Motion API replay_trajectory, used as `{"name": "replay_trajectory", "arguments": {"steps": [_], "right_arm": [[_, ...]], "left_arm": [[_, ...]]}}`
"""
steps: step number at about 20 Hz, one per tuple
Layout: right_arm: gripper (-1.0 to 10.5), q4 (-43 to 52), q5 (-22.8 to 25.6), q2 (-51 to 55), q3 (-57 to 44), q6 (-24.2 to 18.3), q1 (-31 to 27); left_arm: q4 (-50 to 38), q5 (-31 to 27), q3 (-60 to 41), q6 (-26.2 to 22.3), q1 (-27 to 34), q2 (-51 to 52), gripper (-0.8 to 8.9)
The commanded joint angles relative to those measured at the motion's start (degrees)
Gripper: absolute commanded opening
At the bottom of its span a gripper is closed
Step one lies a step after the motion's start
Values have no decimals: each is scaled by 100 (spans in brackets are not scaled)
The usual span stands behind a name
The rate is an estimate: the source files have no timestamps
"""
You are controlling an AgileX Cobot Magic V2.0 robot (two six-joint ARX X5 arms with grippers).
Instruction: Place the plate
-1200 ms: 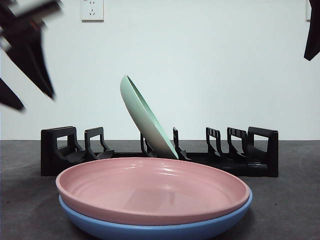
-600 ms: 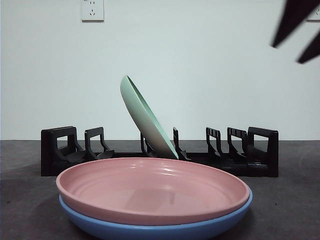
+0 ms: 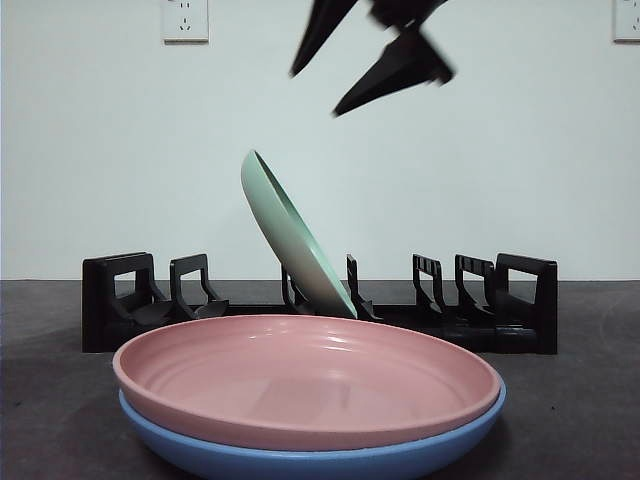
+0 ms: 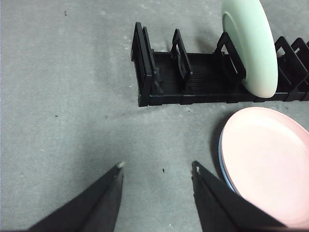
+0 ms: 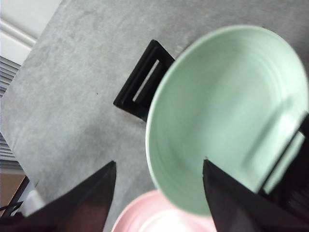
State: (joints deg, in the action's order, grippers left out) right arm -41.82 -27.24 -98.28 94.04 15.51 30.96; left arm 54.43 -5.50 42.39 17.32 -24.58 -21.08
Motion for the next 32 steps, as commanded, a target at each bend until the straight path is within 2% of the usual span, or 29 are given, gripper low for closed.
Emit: {"name": "replay_trajectory", "arguments": {"steps": [1,9,14,18,21,25,27,29,32], "right_arm": [[277,144,-13,-540,431,81,120],[266,640,-37,-1333,638,339,444],[19,728,50,-1370,638,341,546],[12,553,61,-1366,697,498,544],[12,7,-190,-1342,1193,483,544],[12,-1038,-538,-1126,2271,181,560],[12,-1569,-638,-931,2601,-254,568],[13,-1862,-643,-627,2612,-579,568],[13,-1989,-643,-48,2376,-745,575]], "left_arm": [[-39,-15,74,-76,-13,-22,227],[-42,-142,74,-74,-13,-22,227],[-42,-245,74,-74,-13,-22,227],[-42,-245,74,-57,-13,-22,227],[-44,-245,74,-57,-13,-22,227],[-46,-245,74,-59,-13,-22,227],[-48,-247,74,-61,-13,-20,227],[-59,-247,74,-59,-13,-22,227],[-144,-247,74,-48,-13,-22,227]]}}
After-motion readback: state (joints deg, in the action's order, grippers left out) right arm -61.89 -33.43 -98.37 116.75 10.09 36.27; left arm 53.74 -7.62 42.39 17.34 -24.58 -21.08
